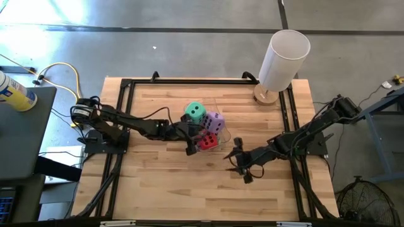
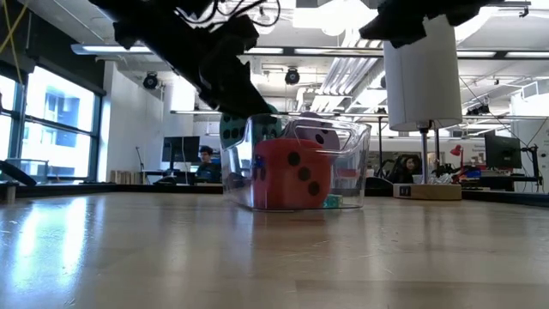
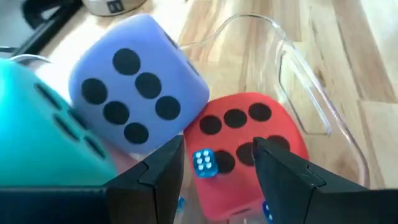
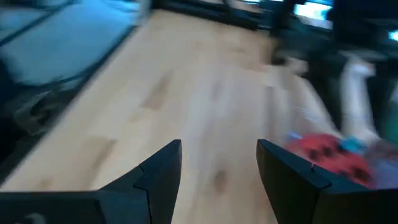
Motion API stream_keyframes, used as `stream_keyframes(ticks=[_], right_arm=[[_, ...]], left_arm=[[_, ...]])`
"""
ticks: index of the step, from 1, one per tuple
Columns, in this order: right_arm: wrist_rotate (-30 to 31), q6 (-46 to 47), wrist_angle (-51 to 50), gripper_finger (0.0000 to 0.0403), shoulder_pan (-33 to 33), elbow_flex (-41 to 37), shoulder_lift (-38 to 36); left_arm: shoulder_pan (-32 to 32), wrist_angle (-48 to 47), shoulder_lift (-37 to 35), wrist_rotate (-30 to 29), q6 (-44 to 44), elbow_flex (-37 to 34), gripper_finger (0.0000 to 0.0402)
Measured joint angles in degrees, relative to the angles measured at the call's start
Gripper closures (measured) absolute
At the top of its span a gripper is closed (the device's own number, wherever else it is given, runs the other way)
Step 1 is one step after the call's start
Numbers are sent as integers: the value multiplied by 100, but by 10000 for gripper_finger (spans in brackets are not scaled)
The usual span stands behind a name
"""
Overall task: Pick & Place Dice
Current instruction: Return to Home Position
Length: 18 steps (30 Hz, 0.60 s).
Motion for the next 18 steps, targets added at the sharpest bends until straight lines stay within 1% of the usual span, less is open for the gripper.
stream_keyframes(ticks=[3, 5, 7, 9, 13, 15, 18], right_arm=[[924, 376, -182, 204, 2, 2, -25], [1524, 659, -629, 204, 2, 0, -144], [1887, 1039, -1100, 204, -4, 2, -311], [2068, 1424, -1608, 204, -7, 1, -501], [2107, 1905, -2410, 204, -2, 2, -934], [2127, 1873, -2807, 204, -11, -2, -1191], [2369, 1461, -2999, 204, -132, -2, -1614]], left_arm=[[-129, 5, -95, -342, 16, 2, 219], [-217, -28, -181, -525, 117, 2, 219], [-316, -29, -298, -620, 152, 2, 219], [-396, -21, -435, -618, 109, 2, 219], [-519, -96, -718, -614, -251, 2, 219], [-558, -145, -829, -614, -456, 2, 219], [-566, -291, -938, -609, -809, 2, 219]])
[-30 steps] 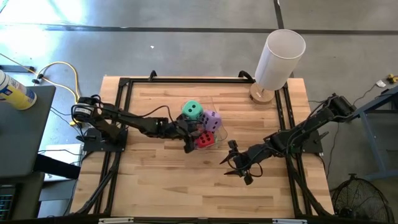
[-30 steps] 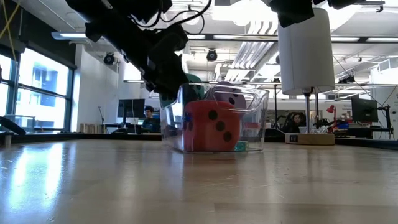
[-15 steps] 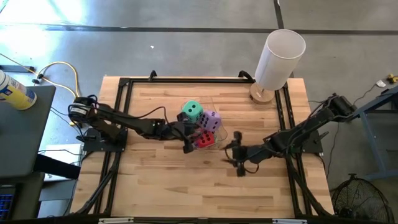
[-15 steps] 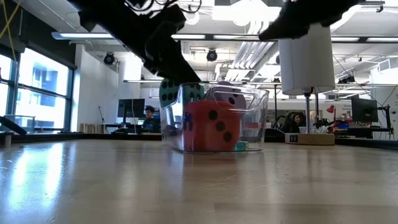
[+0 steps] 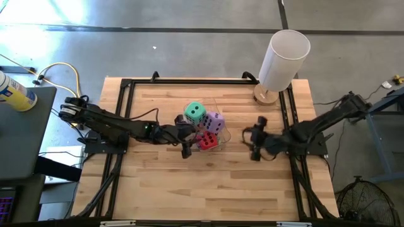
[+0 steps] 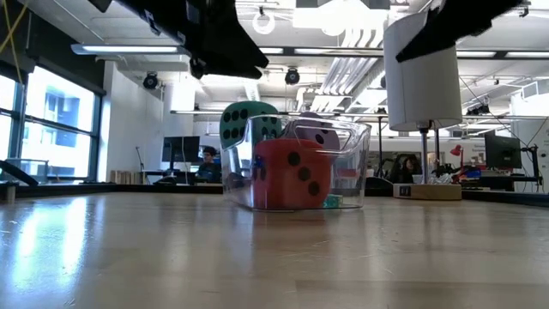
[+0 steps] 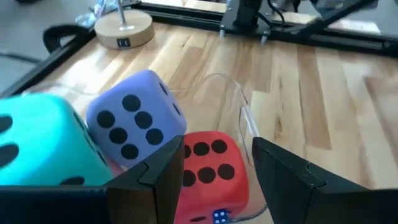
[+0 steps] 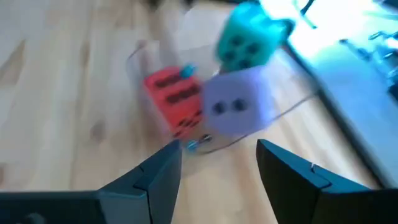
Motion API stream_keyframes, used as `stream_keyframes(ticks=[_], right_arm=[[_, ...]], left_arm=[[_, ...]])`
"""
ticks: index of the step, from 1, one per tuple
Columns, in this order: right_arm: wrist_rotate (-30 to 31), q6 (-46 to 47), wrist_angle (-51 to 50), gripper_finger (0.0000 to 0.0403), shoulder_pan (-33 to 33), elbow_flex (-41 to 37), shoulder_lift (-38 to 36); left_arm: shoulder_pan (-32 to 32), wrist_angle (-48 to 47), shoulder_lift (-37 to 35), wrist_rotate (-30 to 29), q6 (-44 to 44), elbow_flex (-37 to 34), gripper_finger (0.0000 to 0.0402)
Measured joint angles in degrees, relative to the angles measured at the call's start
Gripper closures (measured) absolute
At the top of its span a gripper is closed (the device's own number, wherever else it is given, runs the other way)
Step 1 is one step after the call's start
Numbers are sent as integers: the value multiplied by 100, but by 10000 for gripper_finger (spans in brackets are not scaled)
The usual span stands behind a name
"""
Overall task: Pick & Place Dice
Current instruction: Return to Home Position
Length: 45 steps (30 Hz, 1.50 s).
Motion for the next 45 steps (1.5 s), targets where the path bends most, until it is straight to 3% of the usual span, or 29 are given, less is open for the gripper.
stream_keyframes(ticks=[6, 13, 16, 22, 25, 33, 45], right_arm=[[173, -777, 852, 204, -935, 7, -821], [15, -1764, 2977, 204, -2280, 11, -606], [-459, -1894, 3451, 204, -2898, 4, -250], [-2167, -1870, 4340, 204, -4003, 4, 595], [-2472, -1915, 4646, 204, -4342, 4, 977], [-3445, -2013, 4869, 204, -4738, 159, 1332], [-3461, -1695, 4957, 204, -4354, 160, 1339]], left_arm=[[132, -25, -3, 2, -650, 0, 219], [281, 413, -64, 171, -1185, 2, 219], [203, 811, -136, 406, -1308, 2, 220], [45, 1062, -414, 415, -1189, 7, 220], [48, 1048, -561, 301, -1011, 7, 220], [48, 995, -764, 131, -713, 7, 220], [-46, 215, -766, 165, -699, 7, 220]])
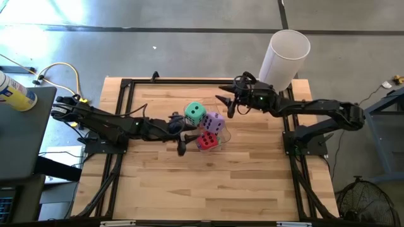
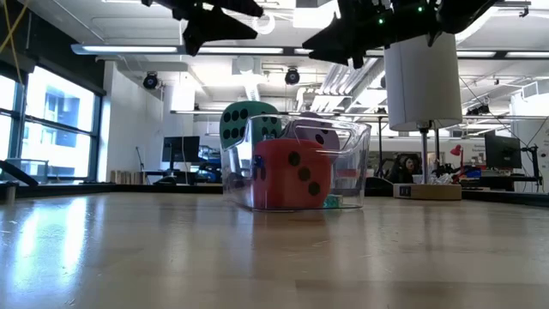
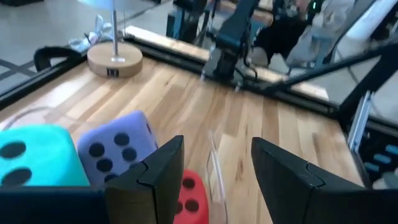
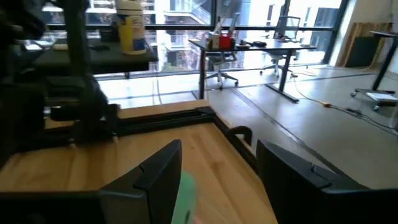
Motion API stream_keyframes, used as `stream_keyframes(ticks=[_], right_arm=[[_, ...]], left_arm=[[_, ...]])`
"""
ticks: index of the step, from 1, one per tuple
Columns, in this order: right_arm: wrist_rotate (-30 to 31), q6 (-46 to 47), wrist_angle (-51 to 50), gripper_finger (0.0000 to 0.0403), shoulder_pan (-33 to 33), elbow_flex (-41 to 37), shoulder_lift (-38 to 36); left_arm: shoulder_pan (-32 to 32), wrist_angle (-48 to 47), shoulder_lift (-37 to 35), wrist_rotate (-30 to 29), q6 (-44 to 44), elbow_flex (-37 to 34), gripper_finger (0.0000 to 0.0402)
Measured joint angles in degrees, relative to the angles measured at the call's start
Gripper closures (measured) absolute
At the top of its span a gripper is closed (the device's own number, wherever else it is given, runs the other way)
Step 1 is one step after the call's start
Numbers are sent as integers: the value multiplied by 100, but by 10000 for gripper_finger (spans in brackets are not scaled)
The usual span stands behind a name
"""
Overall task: Pick & Place Dice
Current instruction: Return to Home Position
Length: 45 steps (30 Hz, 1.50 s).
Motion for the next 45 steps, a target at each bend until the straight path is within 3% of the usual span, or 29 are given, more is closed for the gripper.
stream_keyframes(ticks=[9, 16, 22, 33, 38, 45], right_arm=[[187, -570, 129, 204, 1056, 0, 0], [1352, -587, 117, 204, 1960, 0, 0], [2235, -524, 57, 204, 2611, 0, -2], [2904, 461, -385, 204, 3661, 7, -2], [2904, 746, -440, 204, 4196, 7, 9], [2900, 983, -418, 204, 4769, 7, 45]], left_arm=[[-84, -589, 0, 7, 2, 0, 220], [-204, -1345, 2, 18, 586, 0, 220], [-159, -1403, 2, 18, 1182, -2, 220], [400, -1997, -77, -30, 1390, -7, 220], [624, -2549, -632, -112, 1691, -7, 220], [1244, -4127, -1737, -456, 2534, -7, 221]])
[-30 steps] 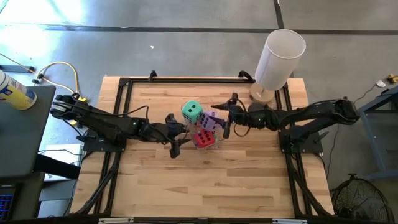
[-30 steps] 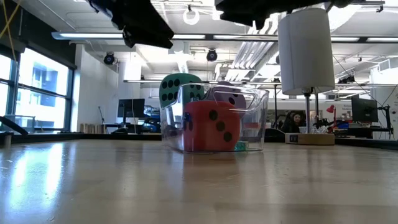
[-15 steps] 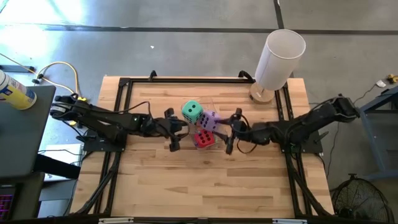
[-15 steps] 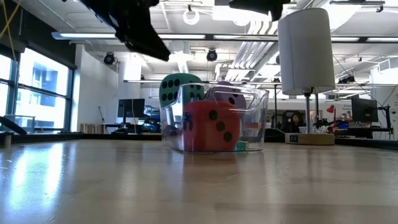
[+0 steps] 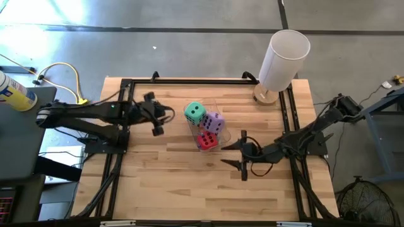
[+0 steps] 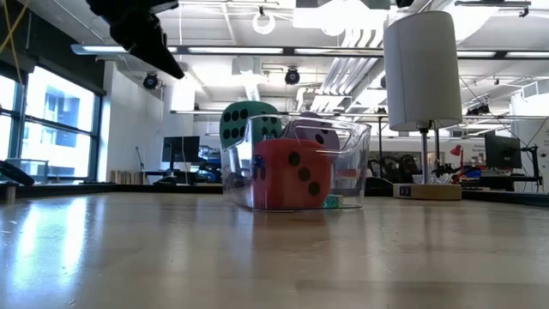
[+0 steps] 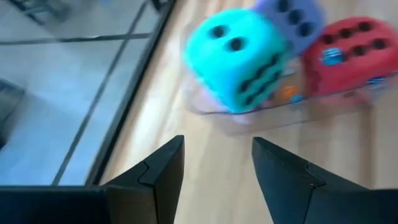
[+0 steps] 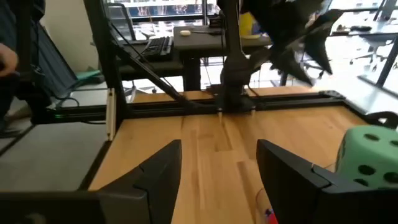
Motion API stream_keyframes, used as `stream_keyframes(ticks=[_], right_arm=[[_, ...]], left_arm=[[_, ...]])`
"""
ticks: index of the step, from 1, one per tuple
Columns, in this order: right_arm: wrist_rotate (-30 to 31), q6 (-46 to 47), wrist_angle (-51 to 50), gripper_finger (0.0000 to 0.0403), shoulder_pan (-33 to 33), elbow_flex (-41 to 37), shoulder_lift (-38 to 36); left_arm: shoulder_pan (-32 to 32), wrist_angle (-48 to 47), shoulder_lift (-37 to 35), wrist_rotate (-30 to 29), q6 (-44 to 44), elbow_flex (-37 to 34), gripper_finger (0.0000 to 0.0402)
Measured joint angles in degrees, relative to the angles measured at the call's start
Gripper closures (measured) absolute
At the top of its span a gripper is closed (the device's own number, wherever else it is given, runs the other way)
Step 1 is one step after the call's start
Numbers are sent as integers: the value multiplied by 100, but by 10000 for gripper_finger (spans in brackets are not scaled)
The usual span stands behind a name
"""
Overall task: Pick & Place Dice
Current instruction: Return to Home Position
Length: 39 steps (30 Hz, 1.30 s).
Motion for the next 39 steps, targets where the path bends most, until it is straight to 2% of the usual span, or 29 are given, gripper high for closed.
stream_keyframes(ticks=[5, 9, 15, 17, 22, 26, 32, 39], right_arm=[[7, 215, 25, 204, 114, 0, 8], [7, 217, 18, 204, 107, 0, 10], [7, 217, 17, 204, 107, 0, 10], [6, 218, 15, 204, 109, 0, 10], [4, 368, -30, 204, 109, 0, 14], [3, 589, -36, 204, 109, 0, 14], [-15, 955, -362, 204, 151, -2, 14], [-15, 1114, -363, 204, 220, -2, 14]], left_arm=[[943, -13, -144, -2, 173, -1, 221], [1955, 13, 103, 150, 374, -24, 221], [3444, 730, 848, 1669, 327, -24, 221], [3761, 1071, 1195, 1913, 198, -24, 221], [4219, 1843, 2132, 2279, 223, -24, 221], [4384, 2212, 2643, 2819, 330, -24, 221], [4616, 2509, 2890, 3674, 649, -24, 221], [4875, 2862, 2954, 4085, 799, -24, 220]])
